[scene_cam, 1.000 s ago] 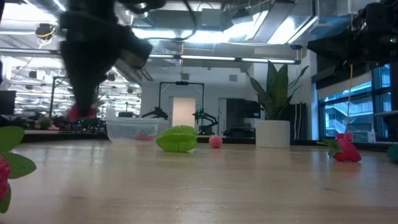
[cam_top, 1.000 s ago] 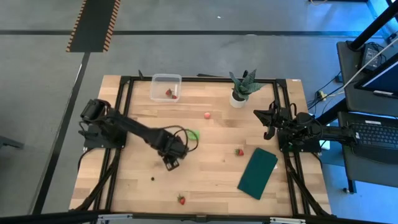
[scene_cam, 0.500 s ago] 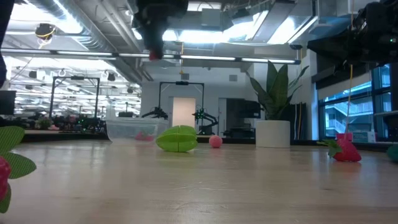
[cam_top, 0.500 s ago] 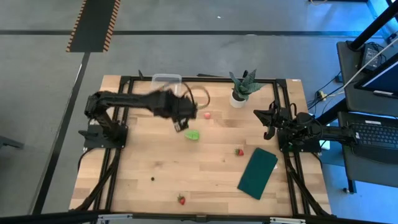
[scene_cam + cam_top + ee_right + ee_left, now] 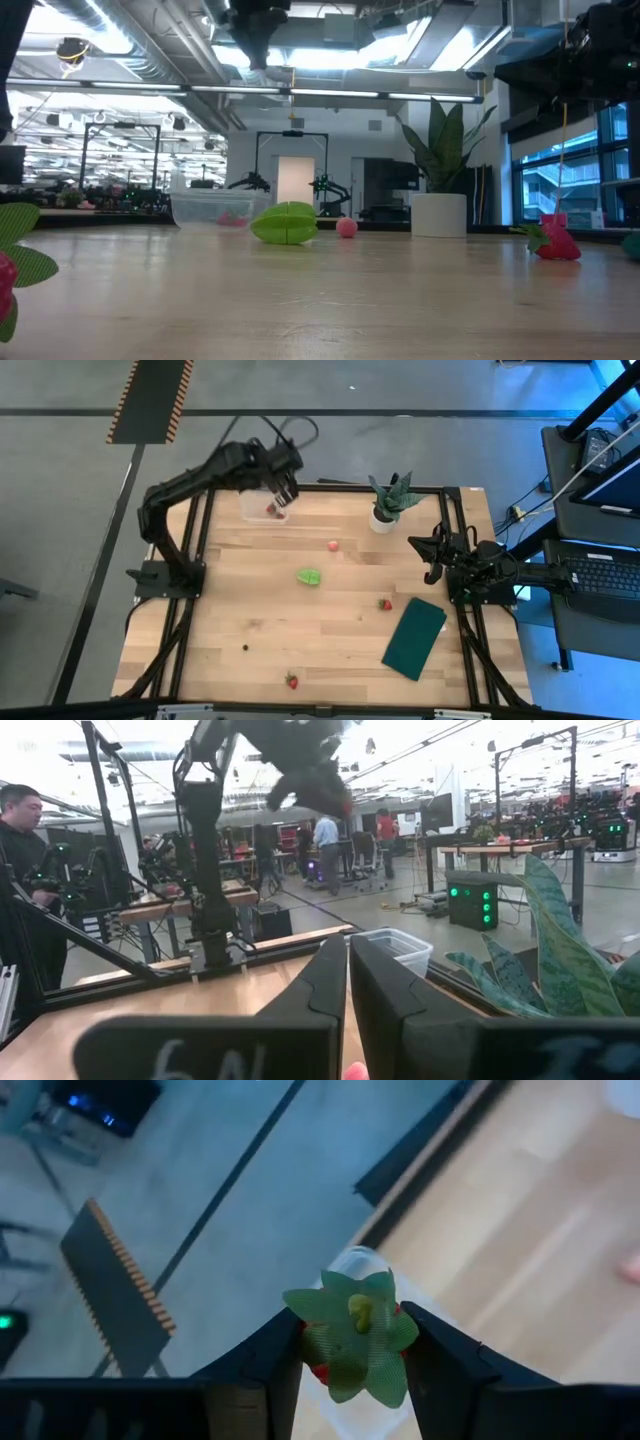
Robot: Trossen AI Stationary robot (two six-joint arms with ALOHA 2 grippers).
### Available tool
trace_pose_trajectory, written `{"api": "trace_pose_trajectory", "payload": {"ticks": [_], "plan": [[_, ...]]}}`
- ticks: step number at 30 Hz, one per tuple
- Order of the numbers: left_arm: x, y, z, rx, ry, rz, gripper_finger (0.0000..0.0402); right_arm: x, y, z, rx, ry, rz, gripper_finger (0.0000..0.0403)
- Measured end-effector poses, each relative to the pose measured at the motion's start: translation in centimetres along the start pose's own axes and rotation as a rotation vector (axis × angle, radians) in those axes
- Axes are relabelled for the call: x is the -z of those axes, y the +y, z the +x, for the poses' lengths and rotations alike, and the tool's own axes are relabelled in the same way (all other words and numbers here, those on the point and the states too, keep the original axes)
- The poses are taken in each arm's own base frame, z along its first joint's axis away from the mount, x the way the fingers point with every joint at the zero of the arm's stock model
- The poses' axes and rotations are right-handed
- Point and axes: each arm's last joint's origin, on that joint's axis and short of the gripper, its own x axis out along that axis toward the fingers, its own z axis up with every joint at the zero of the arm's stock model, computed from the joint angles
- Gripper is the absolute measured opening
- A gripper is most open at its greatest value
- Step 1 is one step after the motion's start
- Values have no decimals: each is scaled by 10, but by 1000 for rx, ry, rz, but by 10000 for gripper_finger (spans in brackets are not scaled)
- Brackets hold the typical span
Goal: Pick and placing Produce into tupperware
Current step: Put the red strawberry into the transparent container
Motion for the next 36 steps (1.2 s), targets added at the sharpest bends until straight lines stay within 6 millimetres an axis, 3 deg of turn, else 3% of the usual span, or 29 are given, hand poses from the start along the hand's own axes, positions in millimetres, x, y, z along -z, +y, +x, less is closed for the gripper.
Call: {"api": "trace_pose_trajectory", "payload": {"ticks": [5,10,23,36], "plan": [[2,27,23,-20,74,-73,155,1,0,0,1,7,-6,22],[13,36,57,21,177,-122,149,1,0,0,1,14,-21,22],[62,6,151,148,319,-184,149,2,0,0,1,14,-29,22],[123,-13,198,182,480,-251,151,1,0,0,1,14,-28,22]]}}
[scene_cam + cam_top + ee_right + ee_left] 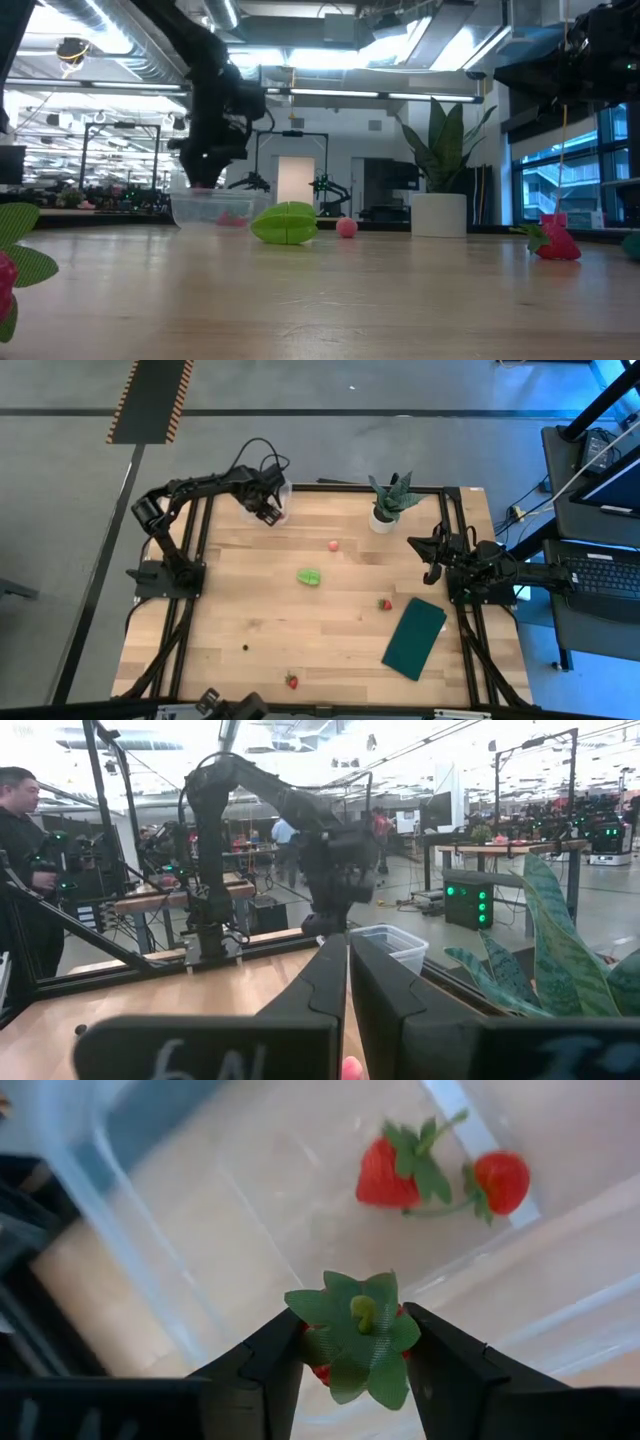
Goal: Pick and placing Produce into tupperware
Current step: Put the red strawberry into the transparent container, then put the blueberry into the transparent container
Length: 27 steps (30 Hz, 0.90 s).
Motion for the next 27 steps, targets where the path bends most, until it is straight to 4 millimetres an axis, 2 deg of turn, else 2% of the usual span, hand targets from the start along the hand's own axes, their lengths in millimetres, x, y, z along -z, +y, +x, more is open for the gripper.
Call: {"api": "trace_pose_trajectory", "payload": {"ticks": [4,14,22,24,27], "plan": [[4,0,8,9,6,-5,146,0,0,0,0,-1,2,22],[4,-2,8,13,-5,29,176,0,0,0,0,-2,4,22],[2,-5,7,21,-28,34,174,0,0,0,0,-2,3,22],[1,-6,2,30,-68,35,172,0,0,0,0,-2,3,22],[-4,-10,-20,57,-182,61,173,0,0,0,0,-2,1,22]]}}
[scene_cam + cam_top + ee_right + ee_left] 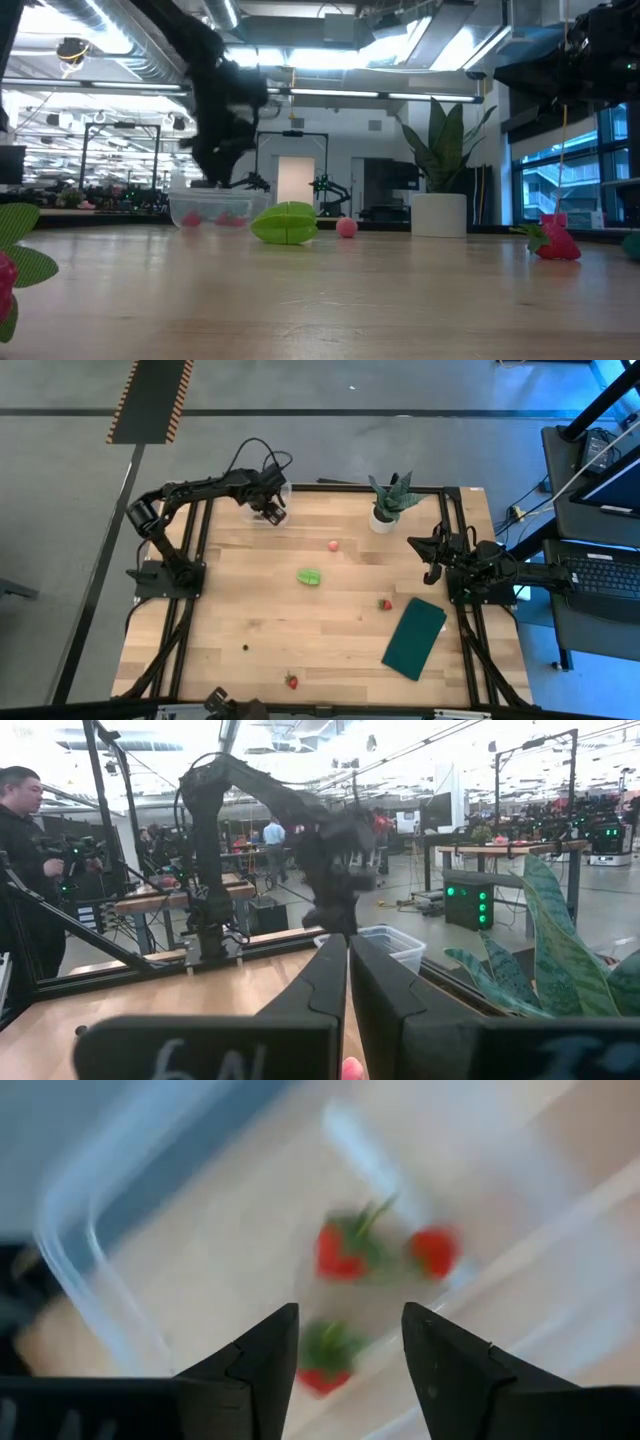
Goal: Pick and placing Produce into tupperware
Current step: Put the blueberry into the transparent container
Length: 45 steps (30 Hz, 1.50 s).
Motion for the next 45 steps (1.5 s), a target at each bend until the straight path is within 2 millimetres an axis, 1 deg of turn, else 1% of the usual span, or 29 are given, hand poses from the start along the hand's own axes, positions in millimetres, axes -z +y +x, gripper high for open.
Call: {"api": "trace_pose_trajectory", "payload": {"ticks": [3,5,8,10,13,16,19,21,25,31,37,40,42,45], "plan": [[-10,-3,-34,31,-118,42,177,0,0,0,0,-1,0,22],[-14,-5,-65,68,-214,76,178,-1,0,0,0,-5,1,22],[-13,-8,-112,141,-358,129,178,-1,0,0,0,-5,0,22],[-8,-10,-144,197,-457,161,178,0,0,0,0,-4,-1,22],[6,-12,-185,285,-568,205,179,-1,0,0,0,-4,-4,22],[25,-18,-214,425,-632,303,179,0,0,0,0,-3,-6,22],[45,-27,-233,595,-649,419,179,0,0,0,0,-3,-6,22],[57,-36,-240,683,-630,489,179,0,0,0,0,-4,-5,22],[75,-59,-247,771,-585,605,179,0,0,0,0,-5,-3,22],[94,-100,-244,867,-428,645,179,-1,0,0,0,-7,-2,22],[113,-135,-232,866,-281,761,179,-1,0,0,0,-11,-1,22],[126,-153,-225,855,-207,829,179,-1,0,0,0,-11,0,22],[135,-163,-220,813,-163,895,179,-1,0,0,0,-10,-1,22],[151,-171,-209,673,-79,970,179,-1,0,0,0,-10,-1,22]]}}
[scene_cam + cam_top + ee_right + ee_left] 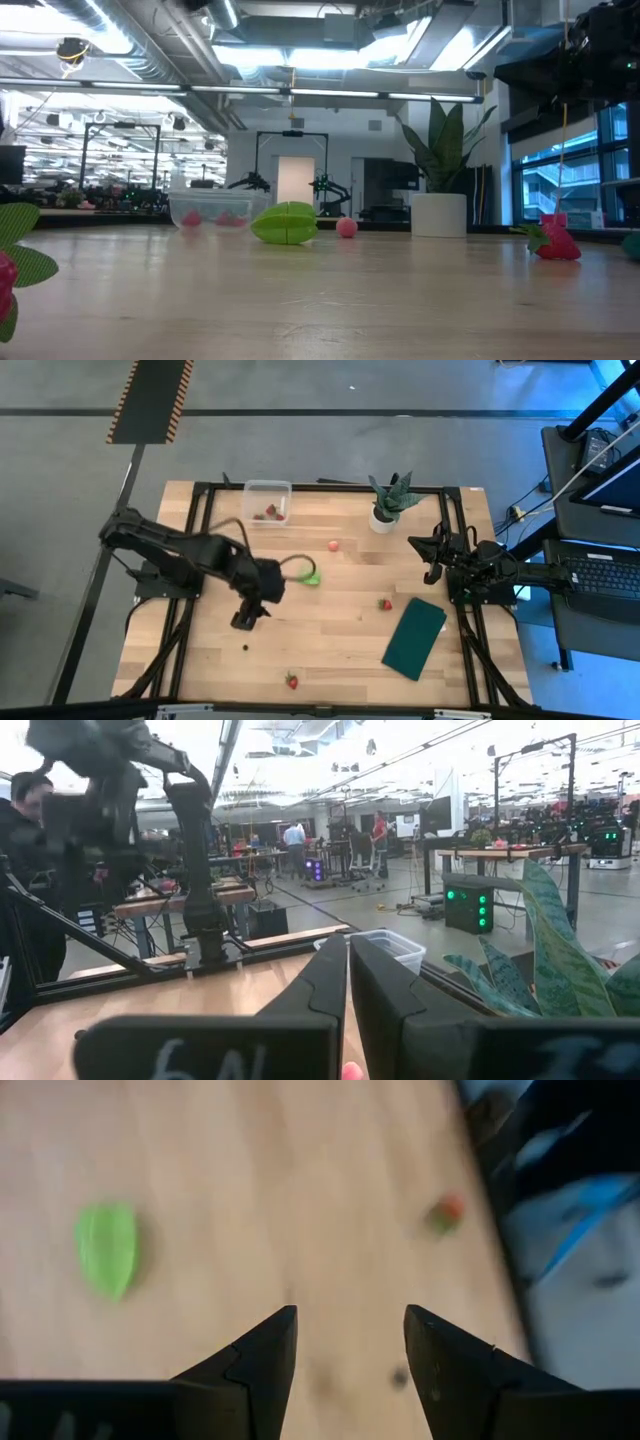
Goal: Pick and placing Produce into tupperware
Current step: Put the blueberry into the transparent container
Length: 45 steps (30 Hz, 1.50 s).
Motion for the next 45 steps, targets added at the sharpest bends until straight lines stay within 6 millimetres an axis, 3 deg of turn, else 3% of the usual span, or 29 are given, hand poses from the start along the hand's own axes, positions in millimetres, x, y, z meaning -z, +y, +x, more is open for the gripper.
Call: {"api": "trace_pose_trajectory", "payload": {"ticks": [4,10,17,25,31,35,45], "plan": [[7,-12,22,-91,169,52,179,0,0,0,0,1,0,22],[9,-30,60,-125,256,133,179,0,0,0,0,4,-1,22],[24,-43,96,-171,371,-65,179,0,0,0,0,4,5,22],[25,-58,103,-181,331,-233,179,0,0,0,-1,4,5,22],[31,-72,103,-200,328,-473,179,0,0,0,0,4,3,22],[36,-83,103,-175,351,-514,179,0,0,0,0,4,-2,22],[57,-93,123,-198,370,-918,179,0,0,0,-1,4,8,22]]}}
